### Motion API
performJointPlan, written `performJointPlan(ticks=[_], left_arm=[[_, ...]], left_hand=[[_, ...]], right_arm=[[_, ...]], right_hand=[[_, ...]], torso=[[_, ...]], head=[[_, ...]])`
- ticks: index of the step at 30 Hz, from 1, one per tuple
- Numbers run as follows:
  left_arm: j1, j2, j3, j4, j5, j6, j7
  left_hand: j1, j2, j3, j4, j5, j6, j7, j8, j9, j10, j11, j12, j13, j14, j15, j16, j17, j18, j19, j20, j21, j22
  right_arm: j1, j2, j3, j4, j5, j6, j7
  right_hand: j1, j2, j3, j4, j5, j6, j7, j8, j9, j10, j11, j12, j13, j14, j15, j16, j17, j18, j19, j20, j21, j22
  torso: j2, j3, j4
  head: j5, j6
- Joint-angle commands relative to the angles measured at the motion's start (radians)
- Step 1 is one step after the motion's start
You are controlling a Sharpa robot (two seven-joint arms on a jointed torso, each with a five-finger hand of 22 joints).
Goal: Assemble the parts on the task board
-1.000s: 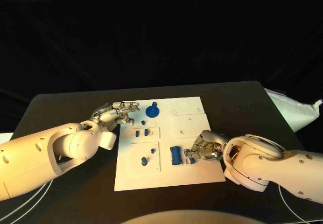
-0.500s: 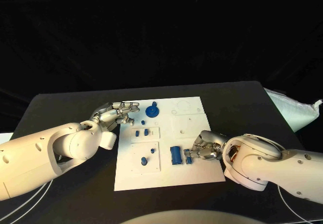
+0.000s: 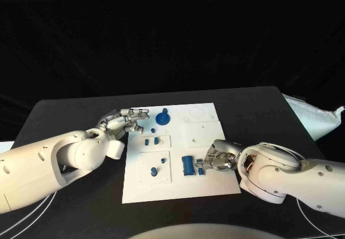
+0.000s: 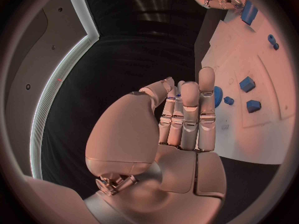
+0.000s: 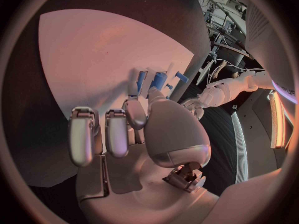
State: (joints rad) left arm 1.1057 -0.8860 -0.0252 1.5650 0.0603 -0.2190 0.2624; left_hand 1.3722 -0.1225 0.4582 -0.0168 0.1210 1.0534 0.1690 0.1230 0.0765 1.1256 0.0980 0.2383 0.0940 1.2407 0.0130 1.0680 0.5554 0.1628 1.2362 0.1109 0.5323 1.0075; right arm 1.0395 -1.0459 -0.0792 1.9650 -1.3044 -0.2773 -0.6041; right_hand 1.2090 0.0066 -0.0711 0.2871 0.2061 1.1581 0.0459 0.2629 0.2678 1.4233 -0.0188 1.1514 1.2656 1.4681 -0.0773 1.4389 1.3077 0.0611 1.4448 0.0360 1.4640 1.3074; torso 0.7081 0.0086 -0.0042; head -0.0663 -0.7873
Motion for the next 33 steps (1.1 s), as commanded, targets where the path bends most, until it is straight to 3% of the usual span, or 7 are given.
performJointPlan(ticks=[1, 11, 18, 23, 25, 29, 33], left_arm=[[0.0, 0.001, 0.001, 0.002, -0.003, 0.02, 0.003], [0.0, 0.003, 0.001, -0.003, -0.003, 0.021, 0.004], [-0.002, 0.013, 0.0, -0.015, -0.003, 0.016, 0.014], [-0.005, 0.02, 0.0, -0.023, -0.001, 0.006, 0.039], [-0.005, 0.025, 0.0, -0.029, 0.001, -0.007, 0.056], [-0.005, 0.043, 0.001, -0.055, 0.004, -0.034, 0.082], [-0.004, 0.073, 0.001, -0.098, 0.006, -0.069, 0.116]], left_hand=[[0.003, 0.007, -0.004, -0.002, -0.002, -0.006, 0.004, 0.006, -0.002, -0.006, -0.001, 0.006, 0.001, -0.009, -0.001, -0.006, -0.001, 0.018, -0.007, 0.0, -0.002, -0.001], [0.003, 0.007, -0.004, -0.002, -0.002, -0.006, 0.004, 0.006, -0.002, -0.006, -0.001, 0.006, 0.001, -0.009, -0.001, -0.006, -0.001, 0.018, -0.007, 0.0, -0.002, -0.001], [0.001, 0.008, -0.005, -0.002, -0.002, -0.007, 0.005, 0.006, -0.002, -0.007, 0.0, 0.007, 0.001, -0.01, -0.001, -0.007, -0.004, 0.019, -0.009, 0.001, -0.01, -0.005], [-0.015, 0.005, -0.016, 0.007, -0.004, -0.011, 0.005, 0.007, -0.003, -0.014, 0.001, 0.011, 0.0, -0.034, 0.003, -0.03, -0.048, 0.018, -0.016, 0.003, -0.019, -0.01], [-0.021, 0.003, -0.027, 0.011, -0.004, -0.017, 0.006, 0.007, -0.003, -0.021, 0.002, 0.014, -0.001, -0.068, 0.007, -0.05, -0.064, 0.018, -0.038, 0.007, -0.038, -0.02], [-0.025, 0.004, -0.046, 0.016, -0.004, -0.023, 0.007, 0.01, -0.004, -0.032, 0.008, 0.02, -0.004, -0.138, 0.014, -0.105, -0.1, 0.018, -0.094, 0.015, -0.088, -0.049], [-0.02, 0.014, -0.055, 0.021, -0.003, -0.047, -0.001, 0.002, -0.008, -0.044, 0.008, 0.017, -0.013, -0.202, 0.023, -0.235, -0.176, 0.019, -0.17, 0.024, -0.165, -0.102]], right_arm=[[-0.001, -0.005, 0.0, 0.005, -0.033, 0.02, 0.002], [-0.001, -0.031, 0.0, 0.013, -0.033, -0.008, 0.042], [0.031, -0.051, 0.001, -0.025, 0.223, -0.097, 0.289], [0.083, -0.048, 0.002, -0.1, 0.497, -0.14, 0.506], [0.108, -0.029, 0.002, -0.157, 0.621, -0.147, 0.601], [0.137, 0.028, 0.002, -0.272, 0.809, -0.113, 0.722], [0.148, 0.103, 0.004, -0.393, 0.93, -0.055, 0.815]], right_hand=[[-0.007, -0.004, -0.015, -0.003, -0.023, 0.004, 0.002, 0.001, 0.003, 0.015, -0.006, -0.002, 0.005, 0.065, -0.008, 0.002, 0.053, -0.015, -0.001, -0.006, 0.001, 0.084], [0.069, -0.02, -0.038, -0.048, -0.056, -0.008, 0.007, -0.004, 0.009, 0.002, -0.003, -0.033, -0.009, 0.062, -0.006, -0.007, 0.041, -0.013, -0.007, -0.006, -0.005, 0.076], [0.097, -0.01, -0.06, -0.053, -0.039, -0.109, 0.046, -0.06, -0.008, -0.079, 0.03, -0.203, -0.12, 0.045, 0.019, -0.059, -0.031, 0.006, -0.066, 0.013, -0.058, -0.005], [0.14, 0.012, -0.07, -0.073, -0.025, -0.147, 0.063, -0.079, -0.013, -0.136, 0.045, -0.317, -0.202, 0.03, 0.032, -0.112, -0.095, 0.023, -0.114, 0.029, -0.11, -0.076], [0.172, 0.028, -0.069, -0.092, -0.02, -0.163, 0.072, -0.088, -0.016, -0.235, 0.052, -0.515, -0.342, -0.012, 0.038, -0.228, -0.233, 0.053, -0.205, 0.034, -0.207, -0.206], [0.221, 0.061, -0.059, -0.116, -0.015, -0.184, 0.089, -0.102, -0.021, -0.307, 0.067, -0.622, -0.438, -0.135, 0.055, -0.581, -0.596, 0.117, -0.42, 0.048, -0.488, -0.537], [0.247, 0.075, -0.055, -0.123, -0.013, -0.223, 0.116, -0.13, -0.041, -0.392, 0.106, -0.754, -0.569, -0.213, 0.086, -0.805, -0.73, 0.12, -0.475, 0.077, -0.656, -0.663]], torso=[[0.0, 0.0003, 0.0], [-0.003, 0.0, -0.0018], [-0.02, -0.0004, -0.003], [-0.047, -0.0075, -0.0007], [-0.066, -0.0134, 0.0], [-0.092, -0.021, -0.0002], [-0.112, -0.03, -0.002]], head=[[-0.002, 0.001], [-0.004, 0.005], [-0.008, 0.02], [-0.013, 0.04], [-0.015, 0.057], [-0.015, 0.086], [-0.009, 0.124]])
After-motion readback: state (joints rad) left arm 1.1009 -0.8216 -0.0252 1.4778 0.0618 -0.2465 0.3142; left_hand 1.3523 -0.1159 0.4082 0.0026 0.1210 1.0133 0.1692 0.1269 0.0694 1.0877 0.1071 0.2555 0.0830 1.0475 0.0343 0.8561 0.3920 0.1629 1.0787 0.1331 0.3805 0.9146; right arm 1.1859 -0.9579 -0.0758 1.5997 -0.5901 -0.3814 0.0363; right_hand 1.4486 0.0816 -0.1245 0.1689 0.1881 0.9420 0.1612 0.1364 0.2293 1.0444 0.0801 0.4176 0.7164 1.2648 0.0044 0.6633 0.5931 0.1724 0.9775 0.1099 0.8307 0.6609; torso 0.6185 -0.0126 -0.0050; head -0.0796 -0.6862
